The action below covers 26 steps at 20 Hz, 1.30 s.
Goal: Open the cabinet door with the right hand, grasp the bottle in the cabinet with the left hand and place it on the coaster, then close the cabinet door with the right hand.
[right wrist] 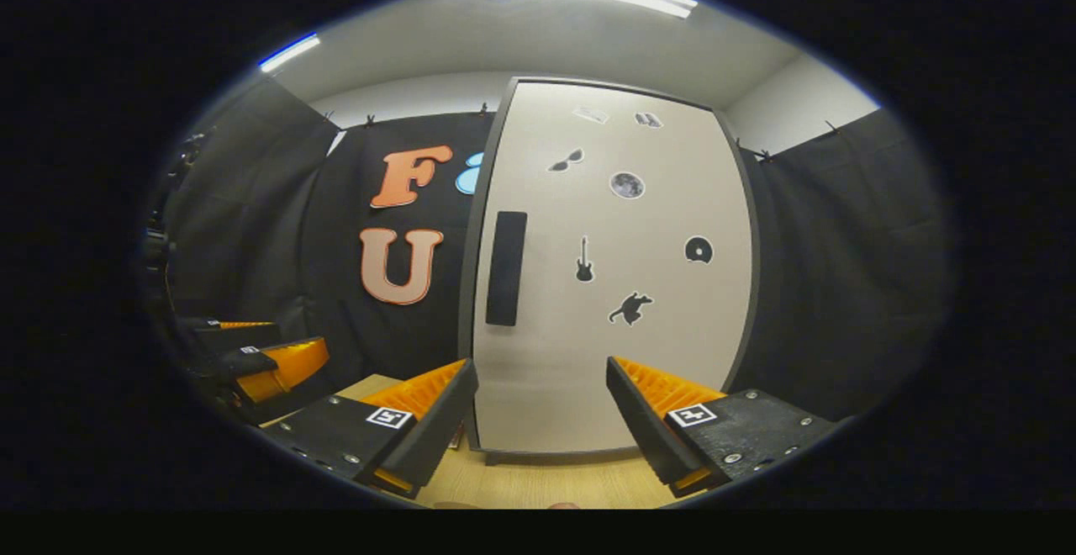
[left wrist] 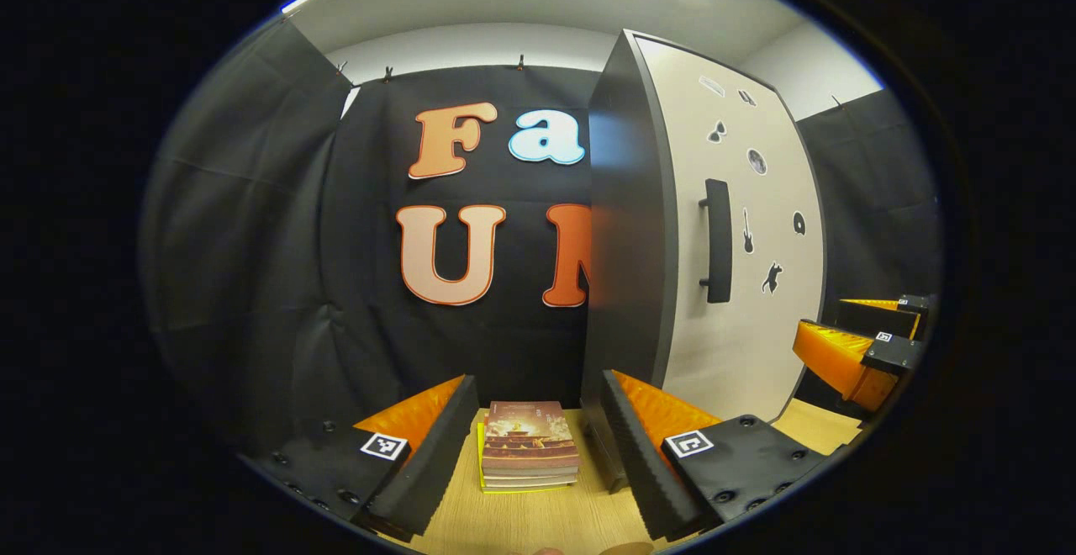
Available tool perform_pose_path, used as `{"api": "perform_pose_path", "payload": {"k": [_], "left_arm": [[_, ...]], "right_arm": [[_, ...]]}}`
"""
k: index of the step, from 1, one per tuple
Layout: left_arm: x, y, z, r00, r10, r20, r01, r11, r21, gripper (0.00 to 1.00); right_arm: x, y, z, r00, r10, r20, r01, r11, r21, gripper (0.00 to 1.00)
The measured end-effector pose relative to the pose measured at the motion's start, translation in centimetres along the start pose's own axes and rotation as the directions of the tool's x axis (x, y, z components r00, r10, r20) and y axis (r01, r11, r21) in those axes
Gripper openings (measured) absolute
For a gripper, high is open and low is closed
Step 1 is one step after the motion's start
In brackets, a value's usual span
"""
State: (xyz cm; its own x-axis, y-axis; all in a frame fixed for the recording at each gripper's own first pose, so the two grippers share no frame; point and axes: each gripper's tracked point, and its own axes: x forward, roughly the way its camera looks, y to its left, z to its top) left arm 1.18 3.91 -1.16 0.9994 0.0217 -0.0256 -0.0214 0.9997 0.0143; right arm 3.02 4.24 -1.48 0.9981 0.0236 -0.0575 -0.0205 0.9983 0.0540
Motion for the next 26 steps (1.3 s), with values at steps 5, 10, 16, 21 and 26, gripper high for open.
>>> {"api": "perform_pose_path", "payload": {"k": [5,10,16,21,26], "left_arm": [[0.0,0.3,-0.2,1.0,0.002,-0.003,-0.002,1.0,-0.01,0.96],[-0.4,2.2,-1.5,0.999,0.04,-0.028,-0.04,0.999,-0.01,0.96],[-1.4,6.0,-2.6,0.991,0.124,-0.052,-0.126,0.991,-0.035,0.98],[-1.8,8.8,-3.3,0.985,0.162,-0.063,-0.163,0.987,-0.008,0.98],[-0.4,9.6,-3.4,0.992,0.109,-0.056,-0.108,0.994,0.016,0.96]], "right_arm": [[1.5,1.1,0.7,1.0,0.027,0.007,-0.027,1.0,0.005,0.93],[4.4,2.7,2.4,0.998,0.058,0.035,-0.056,0.998,-0.032,0.95],[9.4,4.1,5.4,0.996,0.058,0.074,-0.054,0.997,-0.057,0.87],[12.3,4.6,5.0,0.998,0.02,0.055,-0.018,0.999,-0.04,0.73],[13.8,3.9,4.2,0.998,-0.055,0.037,0.055,0.998,-0.003,0.5]]}}
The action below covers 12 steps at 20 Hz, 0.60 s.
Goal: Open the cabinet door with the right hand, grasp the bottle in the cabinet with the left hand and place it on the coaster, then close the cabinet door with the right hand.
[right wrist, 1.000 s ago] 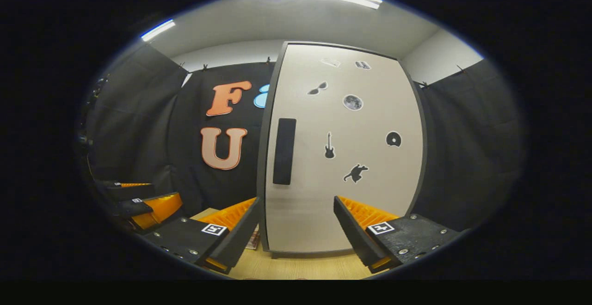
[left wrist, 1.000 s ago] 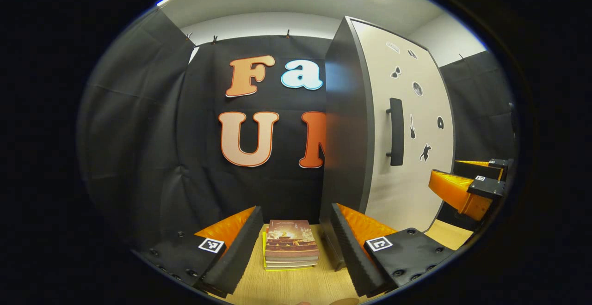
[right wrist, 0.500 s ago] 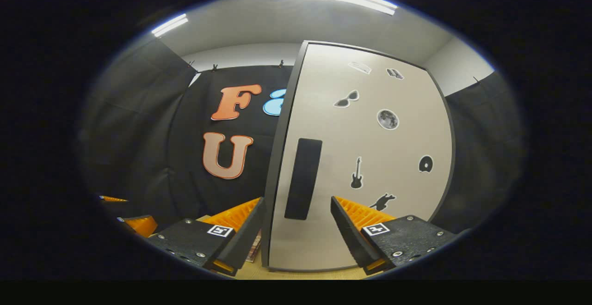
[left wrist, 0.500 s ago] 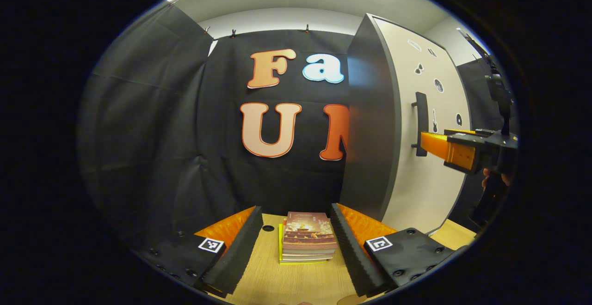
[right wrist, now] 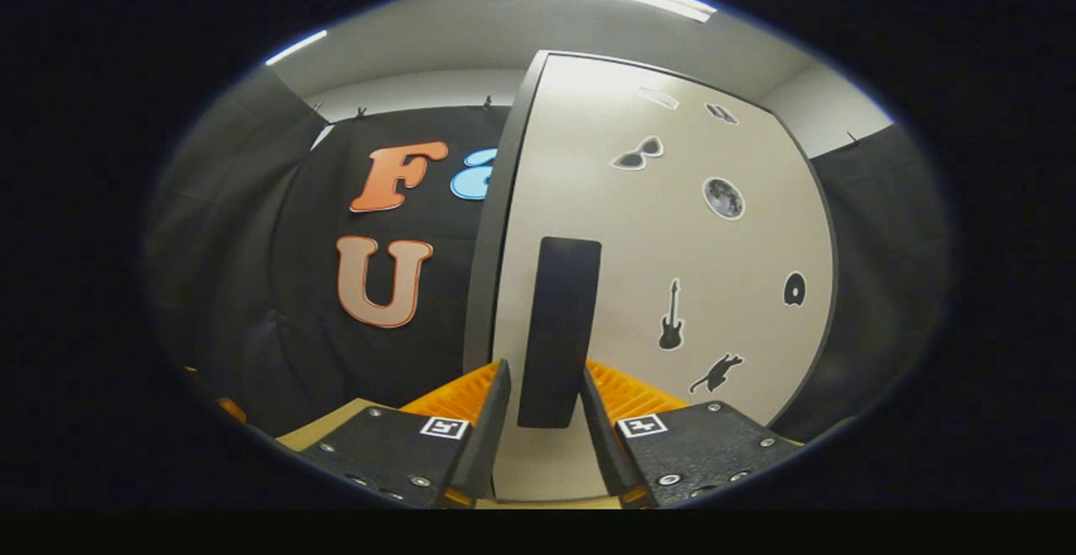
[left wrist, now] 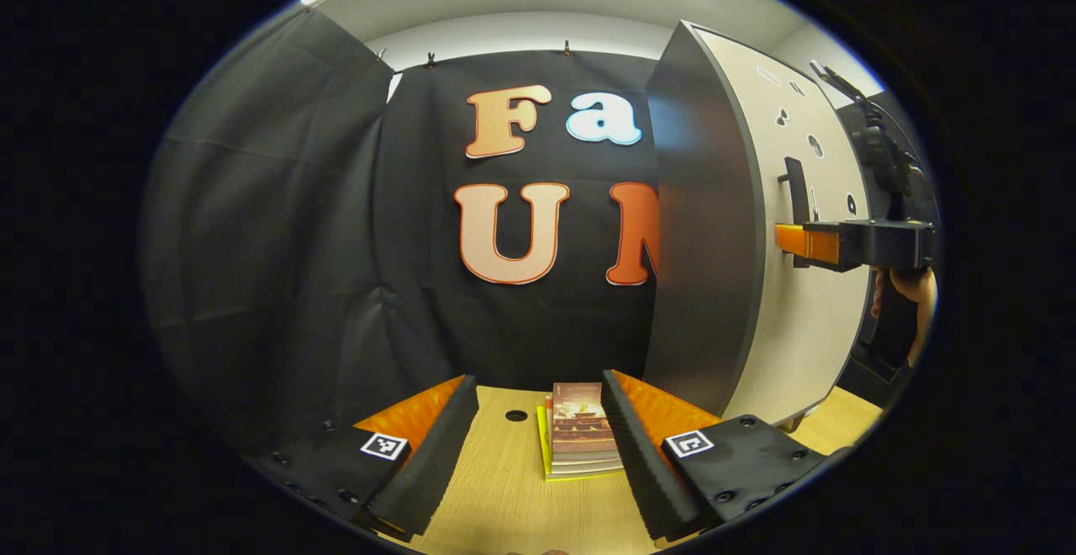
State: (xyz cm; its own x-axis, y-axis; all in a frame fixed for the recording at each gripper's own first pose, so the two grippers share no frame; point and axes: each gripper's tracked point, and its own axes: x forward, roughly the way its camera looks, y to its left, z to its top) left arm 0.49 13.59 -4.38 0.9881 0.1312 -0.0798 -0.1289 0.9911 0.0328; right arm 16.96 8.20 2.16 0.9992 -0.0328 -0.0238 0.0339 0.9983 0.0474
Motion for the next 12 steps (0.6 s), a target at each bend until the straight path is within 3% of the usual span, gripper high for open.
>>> {"api": "perform_pose_path", "payload": {"k": [3,6,7,8,9,10,12], "left_arm": [[1.3,-0.5,-0.4,0.998,-0.064,-0.004,0.064,0.998,0.024,0.96],[2.6,-1.8,-0.3,0.99,-0.14,-0.01,0.14,0.99,0.022,0.96],[2.9,-2.2,-0.3,0.987,-0.161,-0.013,0.161,0.987,0.019,0.96],[3.0,-2.5,-0.1,0.985,-0.171,-0.013,0.171,0.985,0.017,0.96],[3.2,-2.4,0.0,0.985,-0.172,-0.008,0.172,0.985,0.015,0.96],[3.2,-2.3,0.5,0.986,-0.168,0.001,0.168,0.986,0.011,0.96],[2.6,-2.1,0.8,0.987,-0.159,0.005,0.159,0.987,0.0,0.96]], "right_arm": [[0.1,-0.3,0.0,1.0,-0.017,0.003,0.017,0.995,0.102,0.37],[0.0,-0.4,0.1,0.998,-0.063,0.007,0.062,0.993,0.103,0.27],[-0.1,-0.5,0.1,0.997,-0.078,0.008,0.077,0.993,0.091,0.15],[-0.3,-0.6,0.1,0.996,-0.089,0.008,0.088,0.992,0.096,0.17],[-0.6,-0.6,0.2,0.995,-0.096,0.004,0.095,0.99,0.101,0.12],[-0.9,-0.7,0.3,0.995,-0.1,0.002,0.099,0.991,0.094,0.17],[-1.7,-1.1,0.7,0.993,-0.118,0.01,0.117,0.991,0.071,0.17]]}}
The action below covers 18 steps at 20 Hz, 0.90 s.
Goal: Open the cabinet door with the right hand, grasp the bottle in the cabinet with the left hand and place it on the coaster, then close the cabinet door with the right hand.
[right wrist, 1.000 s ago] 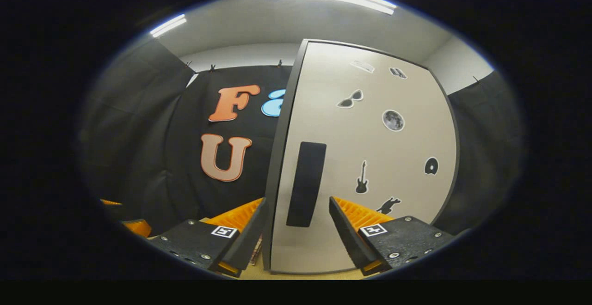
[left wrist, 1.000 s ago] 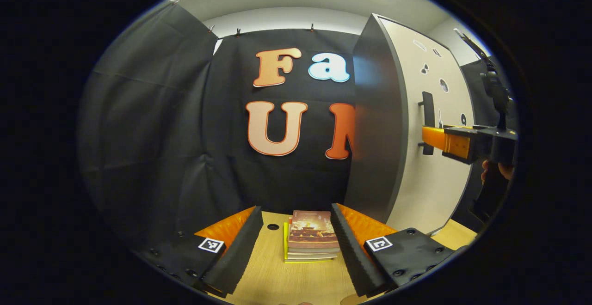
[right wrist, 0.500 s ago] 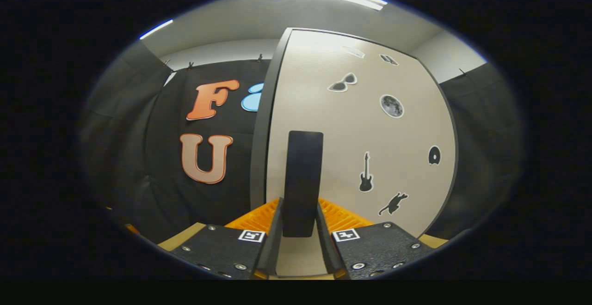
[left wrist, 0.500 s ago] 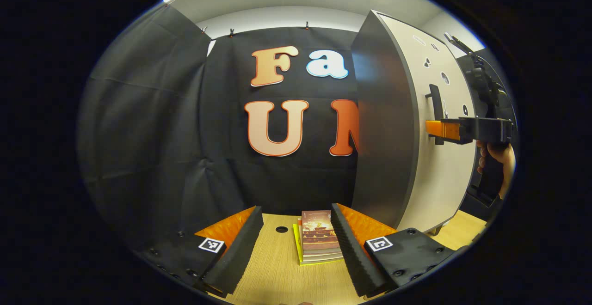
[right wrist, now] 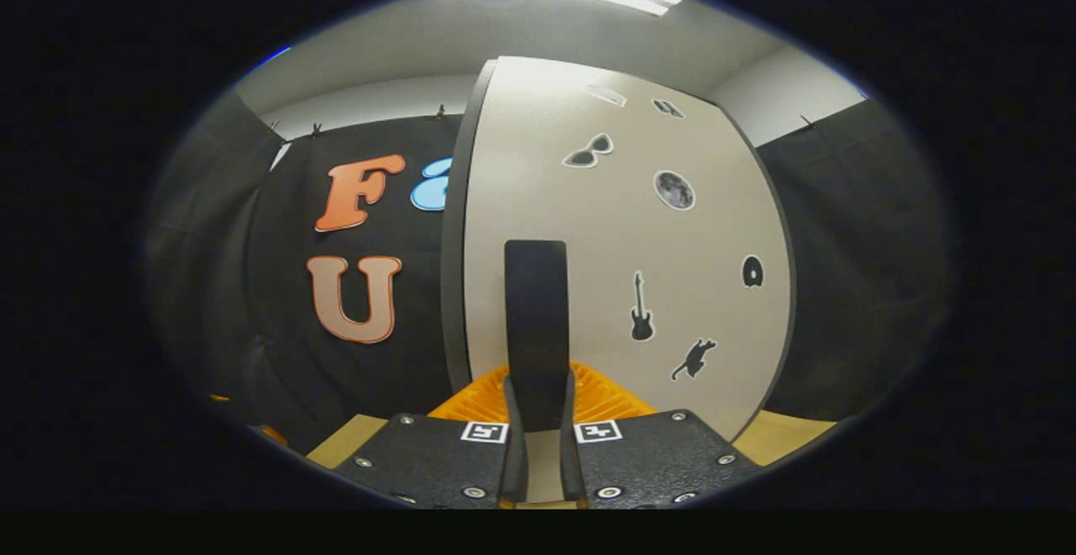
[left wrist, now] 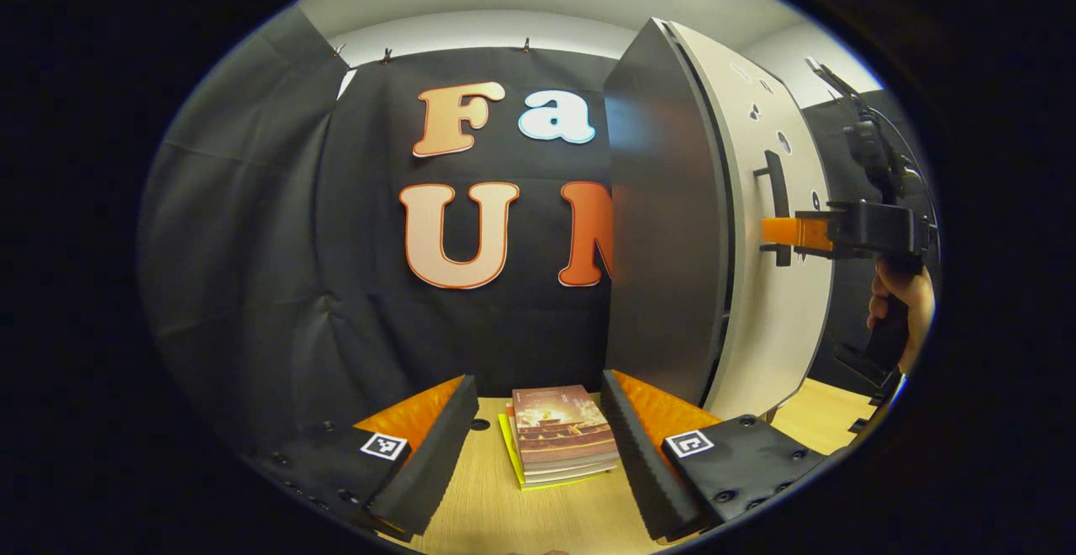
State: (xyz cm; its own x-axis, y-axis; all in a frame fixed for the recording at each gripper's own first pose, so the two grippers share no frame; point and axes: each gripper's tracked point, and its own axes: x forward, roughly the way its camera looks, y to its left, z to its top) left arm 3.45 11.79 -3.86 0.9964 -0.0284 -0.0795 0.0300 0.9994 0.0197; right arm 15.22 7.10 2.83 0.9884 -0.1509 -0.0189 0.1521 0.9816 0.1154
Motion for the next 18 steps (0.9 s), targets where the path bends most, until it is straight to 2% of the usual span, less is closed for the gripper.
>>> {"api": "perform_pose_path", "payload": {"k": [1,2,3,5,7,8,10,11,12,15,18], "left_arm": [[-0.7,-0.3,0.0,1.0,0.006,-0.003,-0.006,1.0,-0.004,0.94],[-1.3,-0.4,0.0,1.0,0.016,-0.006,-0.016,1.0,-0.006,0.95],[-2.0,-0.6,-0.1,1.0,0.029,-0.009,-0.03,1.0,-0.008,0.95],[-3.9,-1.6,-0.5,0.998,0.054,-0.015,-0.054,0.998,-0.013,0.97],[-5.0,-2.7,0.1,0.996,0.09,0.002,-0.09,0.996,-0.004,0.95],[-5.7,-3.7,0.5,0.994,0.106,0.01,-0.106,0.994,-0.007,0.98],[-7.3,-6.4,0.8,0.992,0.127,0.015,-0.126,0.992,-0.03,0.94],[-8.3,-8.0,0.8,0.992,0.127,0.013,-0.126,0.991,-0.049,0.94],[-9.1,-9.7,0.8,0.993,0.121,0.011,-0.12,0.99,-0.07,0.94],[-12.2,-13.8,0.5,0.991,0.134,-0.004,-0.133,0.982,-0.138,0.96],[-14.2,-16.4,0.5,0.989,0.149,-0.013,-0.149,0.978,-0.146,0.94]], "right_arm": [[-0.5,-0.2,0.1,1.0,-0.002,0.007,0.002,1.0,-0.003,0.12],[-0.8,-0.4,0.2,1.0,0.002,0.014,-0.002,1.0,0.003,0.17],[-1.4,-0.5,0.4,1.0,0.012,0.022,-0.013,1.0,0.01,0.14],[-3.1,-1.0,0.9,0.999,0.05,0.022,-0.05,0.999,0.007,0.14],[-6.6,-2.5,1.2,0.994,0.104,0.013,-0.104,0.994,0.013,0.12],[-9.2,-4.5,1.3,0.991,0.133,0.012,-0.133,0.991,0.015,0.14],[-13.1,-8.4,1.2,0.985,0.172,0.002,-0.172,0.985,0.026,0.14],[-14.4,-10.2,1.4,0.983,0.185,0.005,-0.185,0.982,0.036,0.12],[-15.7,-11.9,1.4,0.981,0.193,0.004,-0.193,0.981,0.037,0.14],[-19.1,-17.1,1.8,0.983,0.184,0.003,-0.184,0.982,0.039,0.16],[-20.9,-22.4,2.3,0.99,0.143,0.004,-0.143,0.989,0.038,0.11]]}}
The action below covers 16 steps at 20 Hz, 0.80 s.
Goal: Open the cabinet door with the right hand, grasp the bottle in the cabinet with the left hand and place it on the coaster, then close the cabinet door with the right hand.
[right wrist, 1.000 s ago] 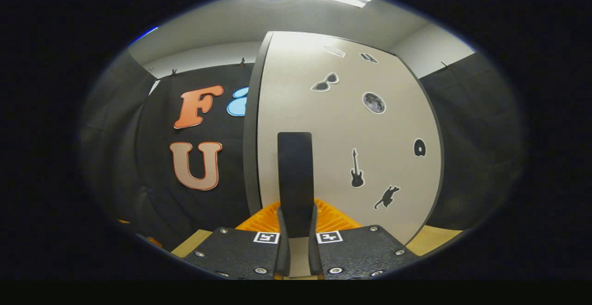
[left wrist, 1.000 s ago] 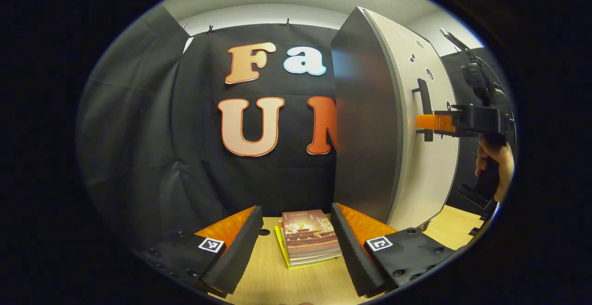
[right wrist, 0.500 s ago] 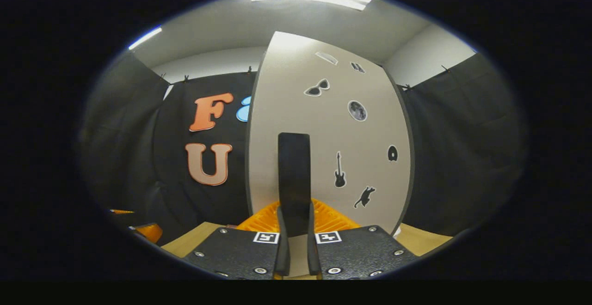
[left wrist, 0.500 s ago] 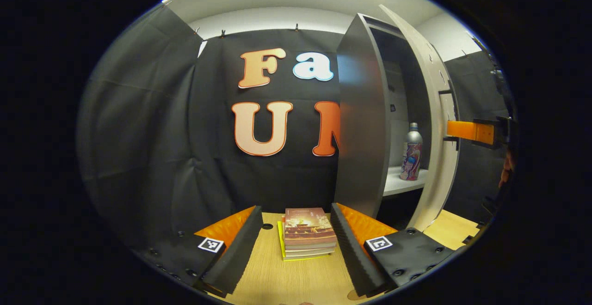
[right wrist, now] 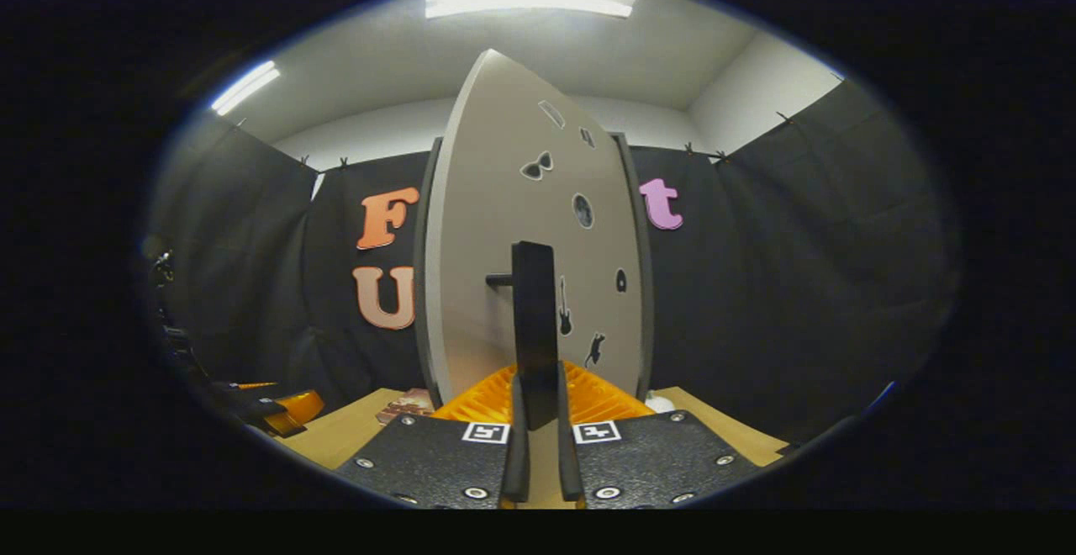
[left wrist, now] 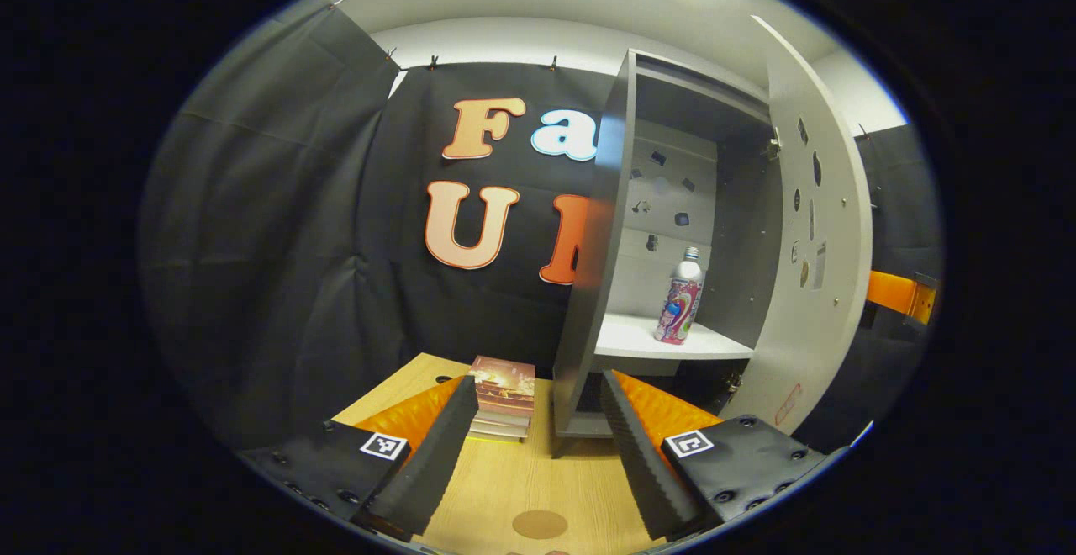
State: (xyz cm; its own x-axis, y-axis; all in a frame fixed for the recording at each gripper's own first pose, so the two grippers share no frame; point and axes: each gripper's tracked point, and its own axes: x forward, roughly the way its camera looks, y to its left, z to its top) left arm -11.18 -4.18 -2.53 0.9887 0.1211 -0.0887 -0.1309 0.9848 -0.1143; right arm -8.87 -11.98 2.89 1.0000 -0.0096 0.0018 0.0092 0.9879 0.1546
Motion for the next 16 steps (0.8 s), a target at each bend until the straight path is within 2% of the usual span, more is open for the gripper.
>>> {"api": "perform_pose_path", "payload": {"k": [4,5,6,7,8,14,16], "left_arm": [[-1.0,-1.8,0.7,1.0,-0.005,0.019,0.004,0.999,0.044,0.97],[-1.0,-2.2,0.9,1.0,-0.011,0.025,0.01,0.999,0.049,0.97],[-1.0,-2.5,1.1,0.999,-0.017,0.031,0.015,0.998,0.053,0.97],[-1.0,-2.8,1.3,0.999,-0.023,0.037,0.021,0.998,0.055,0.96],[-0.8,-3.1,1.3,0.999,-0.03,0.042,0.028,0.998,0.055,0.94],[0.7,-6.1,0.9,0.994,-0.104,0.027,0.102,0.992,0.076,0.96],[1.4,-7.5,1.0,0.989,-0.147,0.03,0.144,0.986,0.081,0.96]], "right_arm": [[-1.2,-5.0,0.4,0.998,-0.063,0.031,0.064,0.997,-0.05,0.08],[-1.7,-6.0,0.5,0.997,-0.068,0.037,0.07,0.996,-0.059,0.03],[-2.0,-6.9,0.6,0.997,-0.068,0.039,0.071,0.995,-0.07,0.07],[-2.2,-7.7,0.5,0.997,-0.065,0.041,0.068,0.994,-0.087,0.03],[-2.2,-8.5,0.6,0.997,-0.066,0.048,0.07,0.992,-0.101,0.07],[-3.0,-12.8,0.8,0.988,-0.13,0.082,0.143,0.974,-0.177,0.07],[-3.3,-13.4,0.9,0.987,-0.136,0.084,0.147,0.977,-0.153,0.06]]}}
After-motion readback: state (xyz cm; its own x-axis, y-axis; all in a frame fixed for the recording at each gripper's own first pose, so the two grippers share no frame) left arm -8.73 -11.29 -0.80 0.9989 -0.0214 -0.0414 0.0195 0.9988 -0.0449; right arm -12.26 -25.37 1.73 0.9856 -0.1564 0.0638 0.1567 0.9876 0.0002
